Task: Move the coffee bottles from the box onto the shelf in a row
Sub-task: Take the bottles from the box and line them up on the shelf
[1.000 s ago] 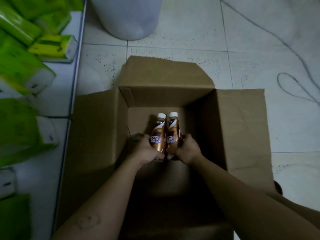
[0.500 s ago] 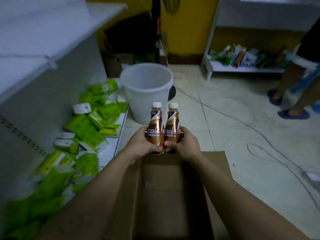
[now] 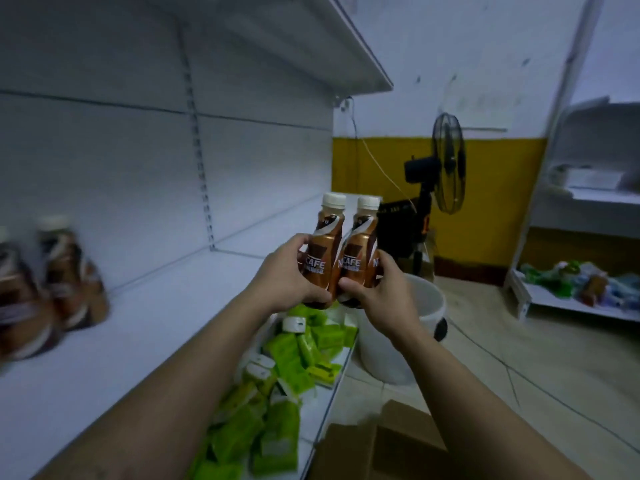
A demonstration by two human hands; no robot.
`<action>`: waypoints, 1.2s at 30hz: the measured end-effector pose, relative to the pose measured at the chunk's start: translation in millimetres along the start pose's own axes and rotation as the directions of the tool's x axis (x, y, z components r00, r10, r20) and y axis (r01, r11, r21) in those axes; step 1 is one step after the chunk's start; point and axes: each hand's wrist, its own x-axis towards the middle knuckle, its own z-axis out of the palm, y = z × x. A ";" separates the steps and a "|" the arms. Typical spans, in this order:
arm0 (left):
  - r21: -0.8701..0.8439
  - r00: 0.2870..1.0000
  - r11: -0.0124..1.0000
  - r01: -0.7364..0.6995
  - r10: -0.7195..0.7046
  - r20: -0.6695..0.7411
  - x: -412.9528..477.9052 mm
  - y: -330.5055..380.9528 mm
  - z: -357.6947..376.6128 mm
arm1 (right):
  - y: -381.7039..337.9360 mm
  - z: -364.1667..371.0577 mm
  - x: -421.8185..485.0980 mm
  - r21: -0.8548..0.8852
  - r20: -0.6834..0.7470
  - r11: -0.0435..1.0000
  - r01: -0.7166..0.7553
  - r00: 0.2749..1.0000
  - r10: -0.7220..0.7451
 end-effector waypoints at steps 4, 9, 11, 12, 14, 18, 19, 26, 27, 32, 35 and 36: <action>0.032 0.992 0.999 -0.015 0.019 -0.126 -25.8 2.0 -49.9 | -38.2 33.5 4.6 -0.002 0.017 0.997 0.083 0.996 -0.083; 0.070 0.972 0.993 0.091 -0.074 -0.225 -63.7 -24.2 -100.1 | -67.9 92.0 -5.3 0.031 0.155 0.994 0.102 0.982 -0.106; 0.088 0.960 0.986 0.145 -0.118 -0.255 -78.8 -37.0 -112.9 | -71.9 117.0 -11.8 0.035 0.220 0.996 0.077 0.972 -0.083; 0.096 0.952 0.981 0.166 -0.134 -0.274 -86.1 -42.9 -117.6 | -73.1 128.3 -15.2 0.033 0.244 0.997 0.067 0.967 -0.073; 0.104 0.937 0.973 0.204 -0.164 -0.308 -97.2 -54.7 -124.1 | -73.6 147.5 -20.7 0.022 0.276 0.998 0.062 0.959 -0.066; 0.092 0.895 0.954 0.284 -0.229 -0.382 -99.4 -74.4 -130.1 | -73.7 173.6 -21.8 0.002 0.304 0.998 0.055 0.951 -0.053; 0.114 0.887 0.947 0.300 -0.233 -0.397 -96.6 -76.6 -132.0 | -73.5 178.2 -19.9 -0.005 0.305 0.998 0.057 0.951 -0.053; 0.252 0.851 0.881 0.400 -0.255 -0.459 -66.6 -89.7 -145.4 | -73.3 202.0 -3.7 0.001 0.337 0.999 0.053 0.940 -0.051; 0.247 0.840 0.879 0.407 -0.254 -0.480 -63.2 -93.1 -145.0 | -73.5 206.0 -0.9 0.009 0.339 0.999 0.052 0.939 -0.052; 0.213 0.816 0.889 0.406 -0.248 -0.522 -53.7 -114.6 -143.8 | -68.5 226.6 13.6 0.032 0.349 0.997 0.064 0.934 -0.071; 0.206 0.814 0.885 0.418 -0.264 -0.518 -52.6 -124.4 -146.3 | -65.3 239.4 23.2 0.047 0.373 0.997 0.062 0.925 -0.075; 0.209 0.809 0.883 0.419 -0.259 -0.529 -52.7 -127.1 -146.0 | -65.0 243.9 27.0 0.051 0.382 0.997 0.054 0.922 -0.069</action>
